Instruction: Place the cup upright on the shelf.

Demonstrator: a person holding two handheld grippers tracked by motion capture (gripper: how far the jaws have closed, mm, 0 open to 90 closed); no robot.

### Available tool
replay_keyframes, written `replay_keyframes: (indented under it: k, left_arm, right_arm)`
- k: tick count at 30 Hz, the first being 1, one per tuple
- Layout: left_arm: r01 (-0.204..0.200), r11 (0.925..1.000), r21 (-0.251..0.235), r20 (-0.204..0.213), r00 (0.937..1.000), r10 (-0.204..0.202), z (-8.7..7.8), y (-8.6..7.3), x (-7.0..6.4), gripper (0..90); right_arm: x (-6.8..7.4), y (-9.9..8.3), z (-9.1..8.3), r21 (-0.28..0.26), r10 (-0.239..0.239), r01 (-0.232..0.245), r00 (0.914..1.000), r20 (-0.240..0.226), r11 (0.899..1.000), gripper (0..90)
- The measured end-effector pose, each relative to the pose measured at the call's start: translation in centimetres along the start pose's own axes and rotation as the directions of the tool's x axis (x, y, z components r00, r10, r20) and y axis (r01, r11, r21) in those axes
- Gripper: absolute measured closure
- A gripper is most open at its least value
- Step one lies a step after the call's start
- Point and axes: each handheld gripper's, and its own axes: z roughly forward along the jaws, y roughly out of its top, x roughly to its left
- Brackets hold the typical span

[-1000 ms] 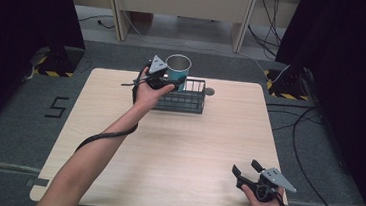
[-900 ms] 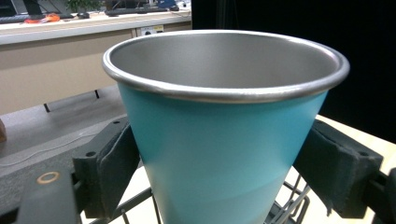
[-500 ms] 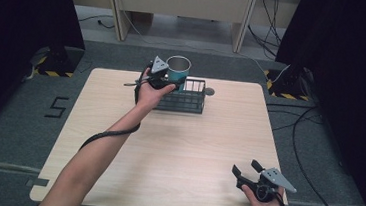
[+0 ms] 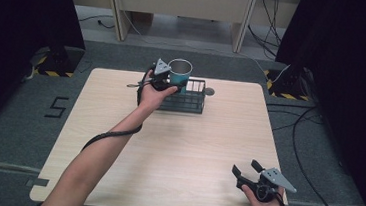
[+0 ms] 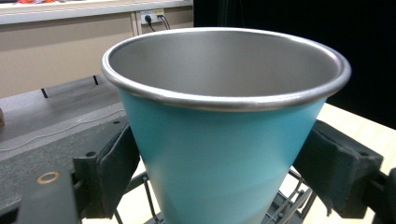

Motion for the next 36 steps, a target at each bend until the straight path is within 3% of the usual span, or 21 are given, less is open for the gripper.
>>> replay_keyframes:
  k: [36]
  left_arm:
    - [0.016, 0.9925, 0.122, -0.01, 0.9998, -0.015, 1.0, -1.7, 0.0, 16.1]
  right_arm:
    - [0.0, 0.0, 0.0, 0.0, -0.001, 0.001, 1.0, -0.001, 1.0, 18.0]
